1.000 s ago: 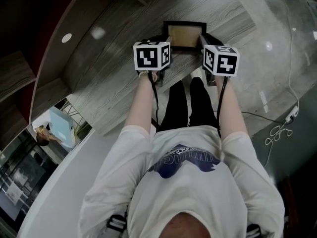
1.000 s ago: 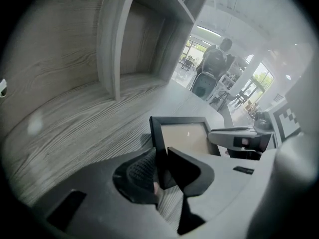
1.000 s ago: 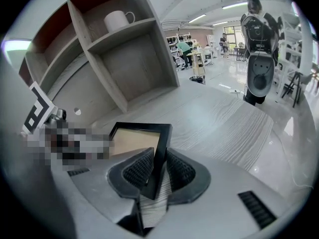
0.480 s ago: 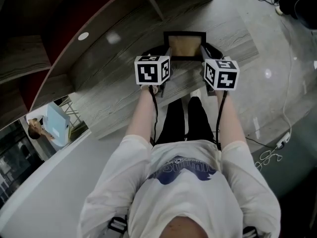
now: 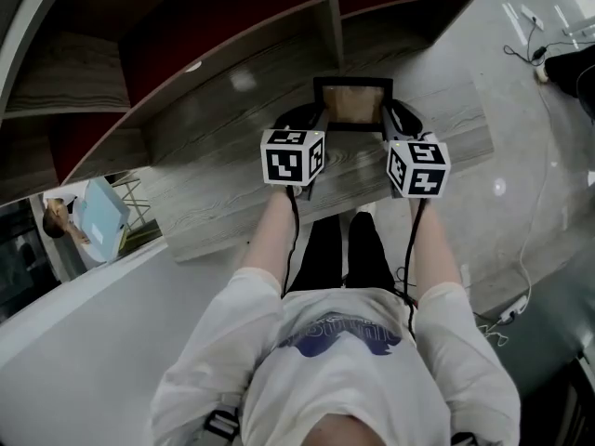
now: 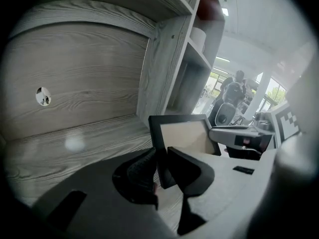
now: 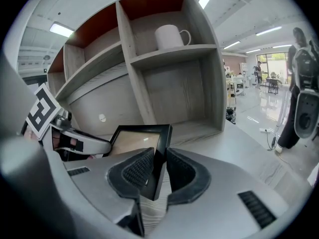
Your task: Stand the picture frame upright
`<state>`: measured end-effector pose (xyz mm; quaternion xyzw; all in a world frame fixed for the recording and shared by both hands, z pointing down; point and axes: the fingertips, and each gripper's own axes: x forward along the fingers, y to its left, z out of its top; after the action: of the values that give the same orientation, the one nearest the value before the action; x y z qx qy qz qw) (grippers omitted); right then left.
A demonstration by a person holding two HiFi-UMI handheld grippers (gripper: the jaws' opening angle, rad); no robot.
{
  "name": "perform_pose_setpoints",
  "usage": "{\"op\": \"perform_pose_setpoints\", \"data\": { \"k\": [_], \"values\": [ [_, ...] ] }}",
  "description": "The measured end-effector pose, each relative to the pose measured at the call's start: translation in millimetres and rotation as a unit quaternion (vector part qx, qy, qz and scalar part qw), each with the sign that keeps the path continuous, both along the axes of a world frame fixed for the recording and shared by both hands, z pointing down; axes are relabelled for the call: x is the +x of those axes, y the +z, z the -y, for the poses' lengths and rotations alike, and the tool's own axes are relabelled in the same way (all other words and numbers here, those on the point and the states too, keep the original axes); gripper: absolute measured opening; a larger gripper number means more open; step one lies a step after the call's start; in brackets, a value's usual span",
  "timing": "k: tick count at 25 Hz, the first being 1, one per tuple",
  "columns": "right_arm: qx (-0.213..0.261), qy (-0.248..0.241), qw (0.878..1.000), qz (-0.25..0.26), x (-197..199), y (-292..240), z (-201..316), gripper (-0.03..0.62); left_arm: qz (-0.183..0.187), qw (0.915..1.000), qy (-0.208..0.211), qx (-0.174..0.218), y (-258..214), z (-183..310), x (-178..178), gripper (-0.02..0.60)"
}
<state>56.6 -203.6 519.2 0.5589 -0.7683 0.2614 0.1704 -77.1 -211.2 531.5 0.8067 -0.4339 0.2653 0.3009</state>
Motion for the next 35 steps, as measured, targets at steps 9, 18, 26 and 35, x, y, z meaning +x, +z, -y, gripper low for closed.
{"op": "perform_pose_setpoints", "data": {
  "k": [9, 18, 26, 35],
  "values": [
    [0.049, -0.036, 0.998, -0.024, -16.6, -4.7, 23.3, 0.075, -0.004, 0.9986, -0.029, 0.043, -3.1, 14.2, -16.0, 0.078],
    [0.084, -0.048, 0.995, -0.032, -23.7, -0.5, 36.4, 0.075, 0.005, 0.9951, -0.041, 0.09, -2.8, 22.0, -22.7, 0.078],
    [0.115, -0.06, 0.99, -0.051, -20.4, 0.7, 45.9, 0.075, 0.005, 0.9909, -0.044, 0.127, -2.8, 27.2, -18.3, 0.078],
    [0.149, -0.076, 0.983, -0.075, -15.0, 14.0, 51.9, 0.077, 0.005, 0.9863, -0.041, 0.16, 8.7, 27.5, -11.8, 0.078]
  ]
}}
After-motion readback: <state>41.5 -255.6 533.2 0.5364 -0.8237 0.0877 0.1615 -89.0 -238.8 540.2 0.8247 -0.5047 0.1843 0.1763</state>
